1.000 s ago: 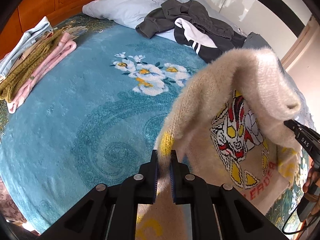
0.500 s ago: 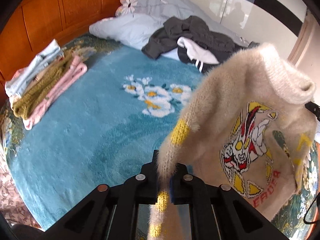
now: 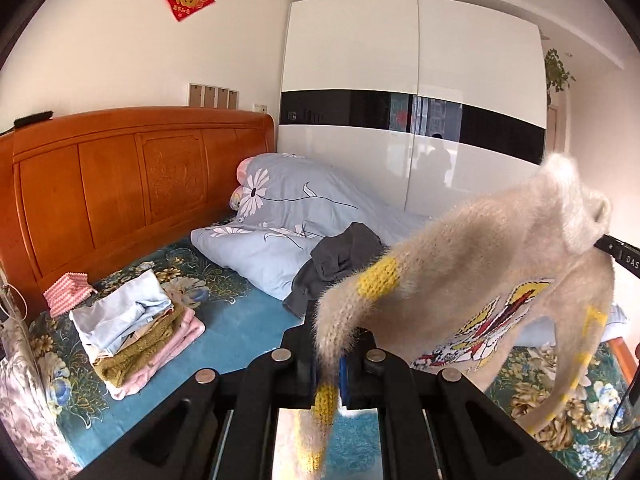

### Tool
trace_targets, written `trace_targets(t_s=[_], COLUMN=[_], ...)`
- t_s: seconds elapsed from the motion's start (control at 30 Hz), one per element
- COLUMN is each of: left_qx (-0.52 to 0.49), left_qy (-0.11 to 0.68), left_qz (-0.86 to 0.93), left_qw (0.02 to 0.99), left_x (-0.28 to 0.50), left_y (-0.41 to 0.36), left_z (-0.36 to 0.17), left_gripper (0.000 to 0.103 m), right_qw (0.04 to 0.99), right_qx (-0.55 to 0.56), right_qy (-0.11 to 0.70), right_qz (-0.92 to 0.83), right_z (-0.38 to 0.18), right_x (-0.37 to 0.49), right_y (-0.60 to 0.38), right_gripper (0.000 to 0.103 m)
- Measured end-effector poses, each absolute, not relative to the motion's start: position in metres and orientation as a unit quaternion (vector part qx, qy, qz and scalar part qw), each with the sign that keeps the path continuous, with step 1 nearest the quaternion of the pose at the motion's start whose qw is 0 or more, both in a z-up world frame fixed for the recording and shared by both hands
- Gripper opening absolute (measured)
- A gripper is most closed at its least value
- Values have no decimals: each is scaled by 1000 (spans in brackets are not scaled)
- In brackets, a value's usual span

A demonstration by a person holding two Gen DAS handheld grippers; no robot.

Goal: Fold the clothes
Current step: 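Lift the sweater with both grippers and shake it open in the air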

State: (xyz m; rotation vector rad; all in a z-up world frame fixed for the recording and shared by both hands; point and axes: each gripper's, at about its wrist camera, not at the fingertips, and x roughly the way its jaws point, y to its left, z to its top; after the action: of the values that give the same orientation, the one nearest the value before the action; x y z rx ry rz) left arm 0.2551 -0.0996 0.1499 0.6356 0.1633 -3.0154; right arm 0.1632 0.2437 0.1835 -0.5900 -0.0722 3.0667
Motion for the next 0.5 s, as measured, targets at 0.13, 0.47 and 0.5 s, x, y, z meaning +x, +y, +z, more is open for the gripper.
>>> trace_targets(t_s=[0.13,0.47,0.5], left_qx=[206,204,211], left_qy=[72,97,86], left_qz=[-976,-973,-973], left_qw=[24,-37,-39], left_x=[285,313,306], left_y=[-113,-129,-129], left_z=[138,197,199], left_gripper=[8,8,8], right_qw=[-11,-85,-91], right_qx=[-176,-156,-153], right_qy=[-27,-10,0], right_qz=[984,984,984], right_z=[193,223,230], right_x=[198,264,266], right_y=[240,237,240], right_gripper=[11,10,11])
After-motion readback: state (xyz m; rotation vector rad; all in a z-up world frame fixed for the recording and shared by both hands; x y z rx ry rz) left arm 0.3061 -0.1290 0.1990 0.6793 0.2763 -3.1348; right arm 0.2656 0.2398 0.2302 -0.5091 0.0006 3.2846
